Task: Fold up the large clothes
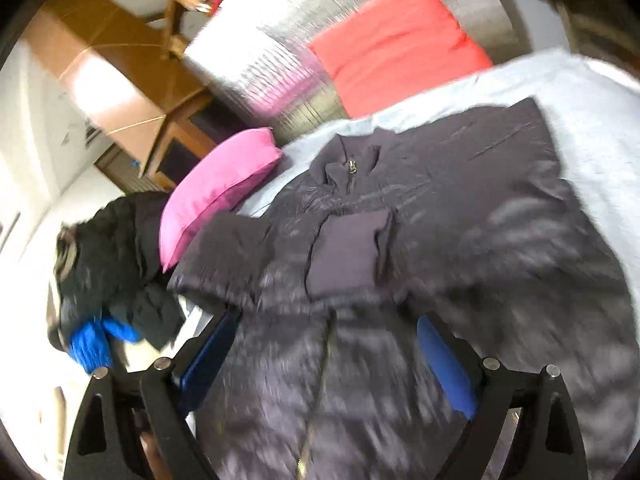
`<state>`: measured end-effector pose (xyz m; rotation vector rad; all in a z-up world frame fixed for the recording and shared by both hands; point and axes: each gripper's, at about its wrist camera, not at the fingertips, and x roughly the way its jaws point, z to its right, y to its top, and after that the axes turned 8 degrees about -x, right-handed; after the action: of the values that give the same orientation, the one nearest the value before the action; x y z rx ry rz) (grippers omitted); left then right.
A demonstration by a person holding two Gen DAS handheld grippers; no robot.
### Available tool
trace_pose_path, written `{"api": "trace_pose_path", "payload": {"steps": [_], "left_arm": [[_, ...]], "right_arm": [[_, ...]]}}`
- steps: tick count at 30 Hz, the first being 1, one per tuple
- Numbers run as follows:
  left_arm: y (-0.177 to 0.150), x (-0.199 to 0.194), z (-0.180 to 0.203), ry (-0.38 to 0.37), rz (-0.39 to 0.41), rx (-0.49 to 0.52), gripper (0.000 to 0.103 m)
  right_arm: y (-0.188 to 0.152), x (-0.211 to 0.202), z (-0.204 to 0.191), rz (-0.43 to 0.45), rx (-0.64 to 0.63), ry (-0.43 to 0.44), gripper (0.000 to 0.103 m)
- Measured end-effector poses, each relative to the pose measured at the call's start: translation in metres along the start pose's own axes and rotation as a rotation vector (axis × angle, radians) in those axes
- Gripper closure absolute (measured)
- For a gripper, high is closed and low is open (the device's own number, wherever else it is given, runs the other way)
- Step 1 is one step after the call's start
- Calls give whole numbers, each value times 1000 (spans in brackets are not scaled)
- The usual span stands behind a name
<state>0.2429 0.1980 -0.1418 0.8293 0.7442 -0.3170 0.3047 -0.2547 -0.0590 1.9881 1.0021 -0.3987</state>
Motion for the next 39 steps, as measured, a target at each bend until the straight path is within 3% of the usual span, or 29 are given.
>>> {"api": "trace_pose_path", "payload": {"steps": [2, 4, 9, 12, 14, 16, 22, 26, 31, 39], "left_arm": [[-1, 0, -9, -48, 19, -46, 22], [-3, 0, -8, -45, 25, -39, 22], [-9, 5, -2, -14, 33, -1, 19], [-8, 7, -4, -15, 36, -1, 19], [-8, 6, -6, -21, 37, -5, 19], [-9, 5, -9, -28, 38, -11, 19], [-10, 6, -8, -27, 38, -11, 19], [-10, 6, -7, -18, 37, -5, 19], [-9, 6, -6, -7, 35, 4, 19], [-11, 9, -2, 13, 28, 18, 19]], "right_arm": [[16, 25, 4, -27, 21, -35, 12], [28, 47, 3, -53, 9, -58, 20], [38, 93, -2, -151, -51, -136, 21], [39, 110, -14, -210, -118, -171, 43], [38, 119, -21, -263, -176, -226, 70], [41, 116, -37, -266, -262, -263, 90], [78, 55, -75, -113, -468, -407, 93], [98, 20, -58, -45, -487, -529, 93], [90, 24, -9, -89, -471, -620, 93], [65, 43, 51, -147, -378, -624, 93]]}}
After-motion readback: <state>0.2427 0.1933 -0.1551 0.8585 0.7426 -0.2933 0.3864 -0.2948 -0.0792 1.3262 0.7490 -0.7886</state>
